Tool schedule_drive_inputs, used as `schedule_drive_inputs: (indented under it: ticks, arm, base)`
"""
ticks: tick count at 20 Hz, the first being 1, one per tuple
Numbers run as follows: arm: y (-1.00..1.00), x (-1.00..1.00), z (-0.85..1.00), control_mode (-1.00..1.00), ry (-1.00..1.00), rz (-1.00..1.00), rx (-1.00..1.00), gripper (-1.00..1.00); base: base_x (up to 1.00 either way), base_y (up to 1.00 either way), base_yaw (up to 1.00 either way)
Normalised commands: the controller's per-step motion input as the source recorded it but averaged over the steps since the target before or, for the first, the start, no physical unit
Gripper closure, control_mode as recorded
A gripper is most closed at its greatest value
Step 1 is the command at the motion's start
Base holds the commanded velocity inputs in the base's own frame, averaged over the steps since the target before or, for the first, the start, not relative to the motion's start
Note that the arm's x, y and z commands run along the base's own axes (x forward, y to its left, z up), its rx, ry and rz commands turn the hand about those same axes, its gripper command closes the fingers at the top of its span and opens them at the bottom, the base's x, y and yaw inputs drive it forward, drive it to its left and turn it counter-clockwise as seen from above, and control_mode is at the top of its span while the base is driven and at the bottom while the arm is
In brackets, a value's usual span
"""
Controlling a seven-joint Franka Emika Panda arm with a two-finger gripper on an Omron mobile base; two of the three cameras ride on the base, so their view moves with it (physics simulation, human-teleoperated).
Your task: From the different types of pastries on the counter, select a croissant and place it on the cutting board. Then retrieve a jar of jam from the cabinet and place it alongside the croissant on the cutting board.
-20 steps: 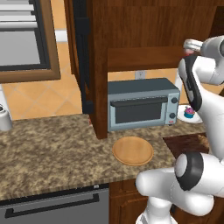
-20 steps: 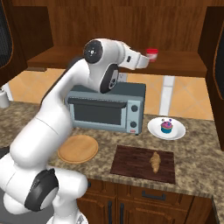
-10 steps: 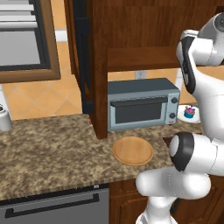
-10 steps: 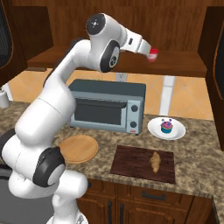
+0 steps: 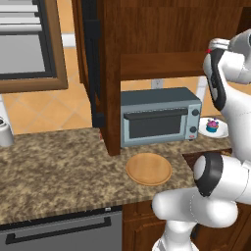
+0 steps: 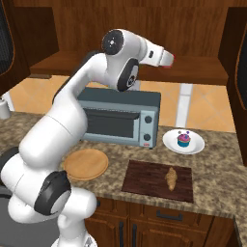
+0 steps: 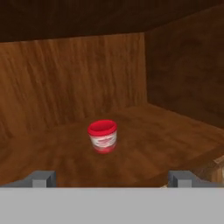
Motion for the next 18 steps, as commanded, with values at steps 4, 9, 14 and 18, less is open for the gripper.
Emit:
schedule_drive_inputs:
  ticks: [4, 9, 14, 18]
  arm:
    - [0.00, 0.00, -0.01, -1.00, -0.08, 0.00, -0.08, -1.00]
    - [0.00, 0.12, 0.00, -1.00, 0.00, 0.00, -0.04, -1.00]
    - [0.00, 0.12, 0.00, -1.00, 0.03, 0.00, -0.02, -1.00]
    - [0.00, 0.07, 0.01, -1.00, 0.19, 0.00, -0.01, -1.00]
  base:
    - [0.00, 0.00, 0.00]
    - [0.00, 0.00, 0.00]
    - [0.00, 0.00, 0.00]
    - [0.00, 0.00, 0.00]
